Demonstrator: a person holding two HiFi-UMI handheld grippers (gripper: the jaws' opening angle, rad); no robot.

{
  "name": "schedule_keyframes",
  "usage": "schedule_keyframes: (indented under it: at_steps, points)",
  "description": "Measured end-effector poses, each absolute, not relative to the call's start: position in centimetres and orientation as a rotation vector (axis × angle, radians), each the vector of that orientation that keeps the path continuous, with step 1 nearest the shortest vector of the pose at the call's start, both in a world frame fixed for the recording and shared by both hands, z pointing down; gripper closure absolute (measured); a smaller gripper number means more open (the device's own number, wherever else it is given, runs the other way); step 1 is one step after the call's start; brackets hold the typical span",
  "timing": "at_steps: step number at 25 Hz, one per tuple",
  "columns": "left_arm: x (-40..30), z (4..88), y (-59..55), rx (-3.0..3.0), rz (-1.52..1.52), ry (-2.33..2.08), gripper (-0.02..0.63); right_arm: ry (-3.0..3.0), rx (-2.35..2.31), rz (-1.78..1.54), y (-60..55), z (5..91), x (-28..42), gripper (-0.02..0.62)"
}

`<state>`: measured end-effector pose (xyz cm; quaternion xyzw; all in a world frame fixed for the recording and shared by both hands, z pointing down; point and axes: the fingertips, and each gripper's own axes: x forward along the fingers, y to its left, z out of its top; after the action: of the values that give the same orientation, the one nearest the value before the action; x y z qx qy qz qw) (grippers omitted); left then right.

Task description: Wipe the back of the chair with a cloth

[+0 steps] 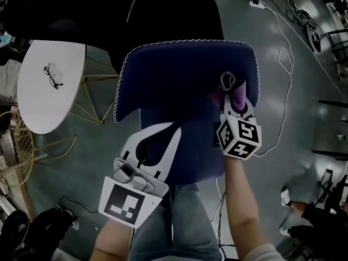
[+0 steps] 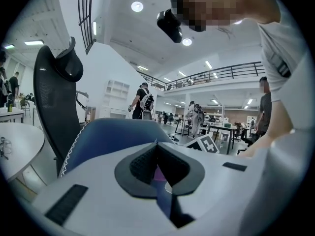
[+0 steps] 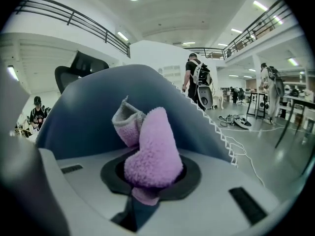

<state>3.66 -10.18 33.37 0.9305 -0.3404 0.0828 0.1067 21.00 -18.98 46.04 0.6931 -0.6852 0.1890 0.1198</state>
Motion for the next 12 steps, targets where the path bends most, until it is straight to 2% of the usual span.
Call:
schedule_keyframes:
  at_steps: [12]
  points:
    - [5.4, 33.3, -10.3, 2.756, 0.229, -0.949, 0.594, -1.929, 2.096, 0.553, -17.6, 45.9, 24.3, 0.517]
